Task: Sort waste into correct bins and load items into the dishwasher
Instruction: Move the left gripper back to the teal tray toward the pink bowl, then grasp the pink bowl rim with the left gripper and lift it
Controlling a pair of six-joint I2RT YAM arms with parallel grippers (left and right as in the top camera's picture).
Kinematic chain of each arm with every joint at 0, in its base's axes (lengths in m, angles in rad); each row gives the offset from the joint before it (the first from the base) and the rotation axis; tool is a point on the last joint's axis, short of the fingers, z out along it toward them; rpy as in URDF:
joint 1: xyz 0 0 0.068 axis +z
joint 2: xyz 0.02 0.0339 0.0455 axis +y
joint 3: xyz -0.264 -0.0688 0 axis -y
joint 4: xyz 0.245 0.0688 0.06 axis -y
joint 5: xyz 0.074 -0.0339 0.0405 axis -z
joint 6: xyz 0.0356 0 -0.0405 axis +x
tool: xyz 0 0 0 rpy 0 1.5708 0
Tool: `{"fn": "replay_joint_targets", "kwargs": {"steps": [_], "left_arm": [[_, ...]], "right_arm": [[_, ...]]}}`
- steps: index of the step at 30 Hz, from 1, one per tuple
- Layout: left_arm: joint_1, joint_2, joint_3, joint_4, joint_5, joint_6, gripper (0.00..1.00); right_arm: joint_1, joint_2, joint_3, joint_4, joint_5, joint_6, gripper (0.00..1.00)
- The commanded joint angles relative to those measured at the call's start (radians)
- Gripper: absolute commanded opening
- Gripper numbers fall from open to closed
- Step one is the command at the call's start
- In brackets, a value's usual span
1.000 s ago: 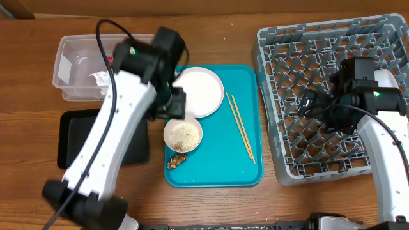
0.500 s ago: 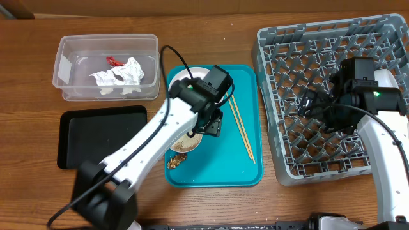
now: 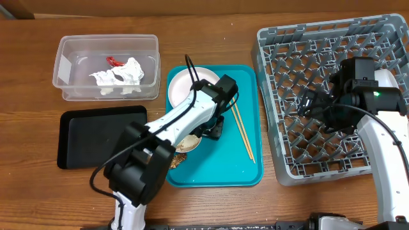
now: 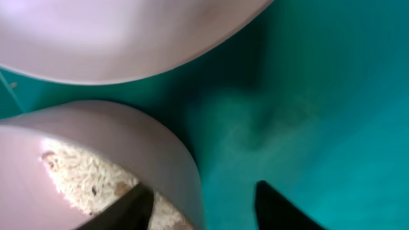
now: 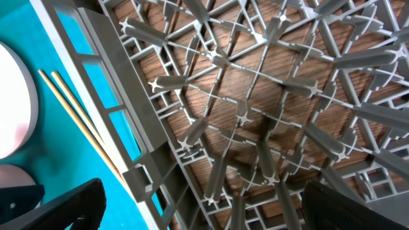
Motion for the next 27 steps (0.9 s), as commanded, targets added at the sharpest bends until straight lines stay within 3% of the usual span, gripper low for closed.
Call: {"fn": "replay_joint_targets", "kwargs": {"steps": [1,5,9,21,27], "left_arm": [[0.0,0.019,-0.007,0.005,-0.003,0.016,0.35],[0.0,0.017,-0.003,0.008,-0.003,0.024,0.28],[0.001,0.017,0.001,0.006,-0.003,0.028,0.04],[0.001,0.005,0.178,-0.167,-0.003,0.026,0.04],[0.032,-0.093,0.239,-0.24,0.009,-0.023,0.04]], "right_arm": [[-0.001,-0.005,0.013,0.002,-0.001,0.001,1.0],[-0.001,-0.005,0.013,0.002,-0.001,0.001,1.0],[-0.001,-0.005,0.013,0.002,-0.001,0.001,1.0],[-0.001,-0.005,0.013,0.0,-0.001,0.001,1.0],[-0.001,-0.005,0.013,-0.001,0.0,0.0,1.0]]}}
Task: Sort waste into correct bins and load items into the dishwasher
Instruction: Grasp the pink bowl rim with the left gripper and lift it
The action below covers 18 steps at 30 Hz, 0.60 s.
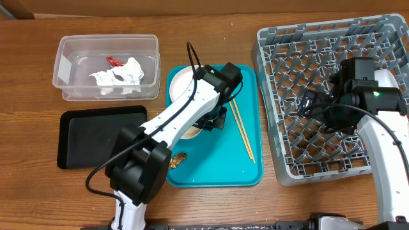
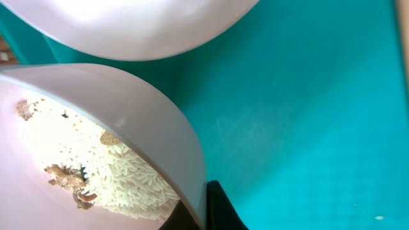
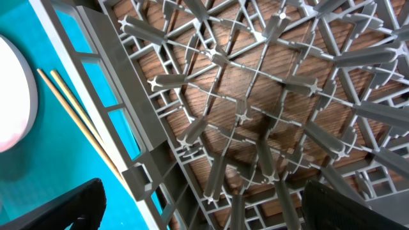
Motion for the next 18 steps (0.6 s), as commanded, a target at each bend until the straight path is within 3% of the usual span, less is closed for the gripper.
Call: {"fn": "replay_joint_targets", "kwargs": {"steps": [1,8,18], "left_arm": [[0.04,-0.111,0.032,-0.032,0.014,-0.048,0.04],[0.176,-0.278,0.026,-0.058,0.069,-0.043,0.04],[0.443,-0.413,-0.15,0.019,0.284,0.157,0.04]], "right_arm": [[-0.001,-0.005,0.013,0.005,0.0,0.001,1.0],[-0.001,-0.005,0.013,0.005,0.003,0.001,1.0],[-0.001,-0.005,0.013,0.006,0.003,0.001,1.0]]}}
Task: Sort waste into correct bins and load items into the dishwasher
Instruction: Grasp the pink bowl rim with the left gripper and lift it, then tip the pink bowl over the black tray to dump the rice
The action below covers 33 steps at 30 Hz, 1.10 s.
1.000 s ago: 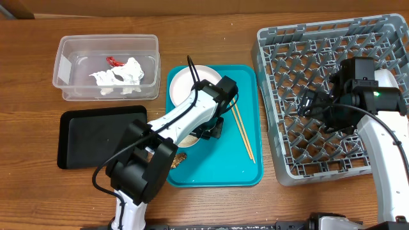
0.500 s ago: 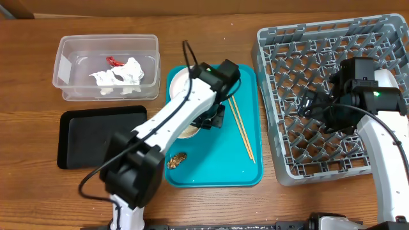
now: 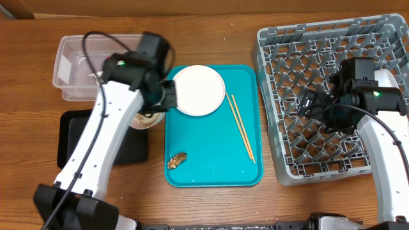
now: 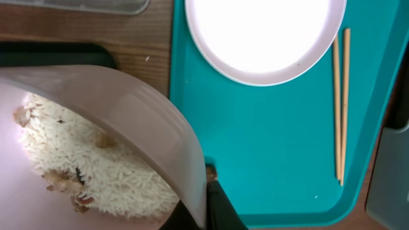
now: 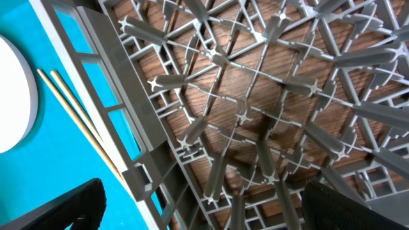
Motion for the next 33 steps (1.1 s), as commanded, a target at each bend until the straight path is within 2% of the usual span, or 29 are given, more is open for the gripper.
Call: {"fn": "replay_joint_targets", "kwargs": {"steps": [1,14,20,26,33], "left_arm": [[0.103,-0.023,-0.086,0.037,0.164,0.132,0.05],[0.567,-0.01,-0.377,0.249,0.791,0.488,0.04],[0.726,0.043,-0.461,0.266,1.083,0.69,0.04],[0.816,0.127,-0.518,0.258,1.219,0.705,0.04],[0.846,0.217,-0.522,0.207,1.358,0.705,0.04]], "right_arm": [[-0.001,-0.005,0.013,0.004,0.002,0.001,1.0],[-0.001,-0.005,0.013,0.002,0.002,0.001,1.0],[-0.001,-0.005,0.013,0.002,0.002,0.001,1.0],[-0.001,-0.005,0.013,0.002,0.002,0.001,1.0],[-0.001,-0.005,0.013,0.001,0.002,0.001,1.0]]}}
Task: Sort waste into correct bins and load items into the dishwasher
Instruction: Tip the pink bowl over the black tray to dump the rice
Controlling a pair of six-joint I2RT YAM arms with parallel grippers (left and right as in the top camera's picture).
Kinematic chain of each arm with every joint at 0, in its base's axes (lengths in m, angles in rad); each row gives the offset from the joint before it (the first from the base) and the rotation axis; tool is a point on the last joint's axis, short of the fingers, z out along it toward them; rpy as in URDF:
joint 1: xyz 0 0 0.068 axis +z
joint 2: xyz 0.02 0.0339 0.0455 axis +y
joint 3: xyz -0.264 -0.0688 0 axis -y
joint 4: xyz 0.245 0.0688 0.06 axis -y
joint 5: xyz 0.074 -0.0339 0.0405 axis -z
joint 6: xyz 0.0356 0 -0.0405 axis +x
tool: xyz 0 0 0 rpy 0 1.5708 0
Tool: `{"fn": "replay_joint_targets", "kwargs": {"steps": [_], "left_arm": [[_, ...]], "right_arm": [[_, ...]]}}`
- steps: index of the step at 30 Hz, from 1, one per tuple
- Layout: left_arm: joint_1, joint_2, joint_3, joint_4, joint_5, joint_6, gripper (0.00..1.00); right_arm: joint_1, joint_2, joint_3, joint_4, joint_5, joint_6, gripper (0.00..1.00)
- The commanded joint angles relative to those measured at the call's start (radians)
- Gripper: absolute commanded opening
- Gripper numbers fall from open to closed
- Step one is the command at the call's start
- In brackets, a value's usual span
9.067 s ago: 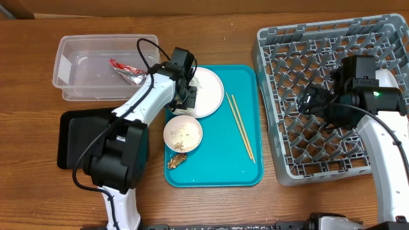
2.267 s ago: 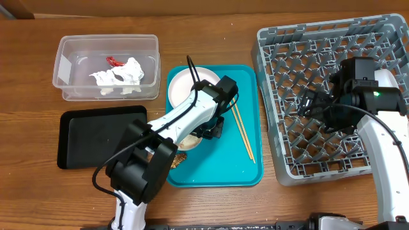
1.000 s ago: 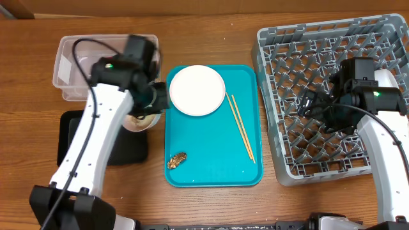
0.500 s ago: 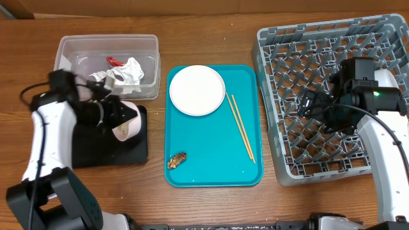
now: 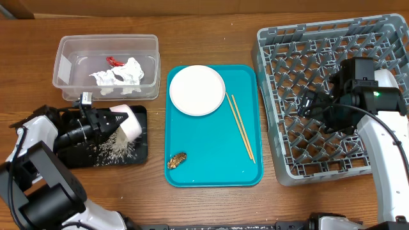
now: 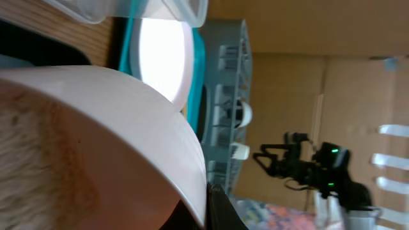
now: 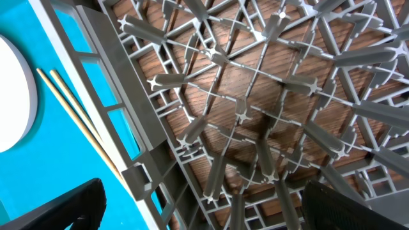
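Note:
My left gripper [image 5: 114, 120] is shut on the rim of a pale pink bowl [image 5: 130, 122], which lies tipped on its side over the black tray [image 5: 75, 160]. White rice [image 5: 115, 148] is spread on that tray below the bowl's mouth. In the left wrist view the bowl [image 6: 128, 121] fills the frame, with one dark finger [image 6: 216, 207] pressed against its rim. My right gripper [image 5: 311, 104] hangs open over the grey dish rack [image 5: 319, 45], and its jaws stand wide apart above the rack's tines [image 7: 243, 108].
A teal tray [image 5: 214, 169] holds a white plate [image 5: 197, 89], two chopsticks [image 5: 241, 128] and a brown food scrap [image 5: 177, 160]. A clear bin [image 5: 64, 48] at the back left contains crumpled tissue and a red scrap. The table is wood.
The left arm has swung to the far left. The bowl, then held level with rice in it by the teal tray's left edge, is now tipped over the black tray with rice spilled there.
My left gripper stood open around the rice bowl's rim on the teal tray, then was shut on that rim. It then held the bowl off the tray at its left edge. Now the bowl is tipped and rice lies on the black tray. The right arm stayed still.

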Motion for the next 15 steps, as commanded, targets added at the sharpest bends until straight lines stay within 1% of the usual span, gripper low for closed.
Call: {"fn": "replay_joint_targets", "kwargs": {"steps": [1,6,15], "left_arm": [[0.011,0.032,-0.006,-0.016,0.157,0.034,0.04],[0.013,0.035,-0.006,-0.04,0.227,0.034,0.04],[0.013,0.035,-0.005,-0.045,0.23,0.034,0.04]], "right_arm": [[-0.001,-0.005,0.013,0.004,0.002,0.001,1.0],[-0.001,-0.005,0.013,0.005,0.002,0.001,1.0],[-0.001,-0.005,0.013,0.005,0.002,0.001,1.0]]}}
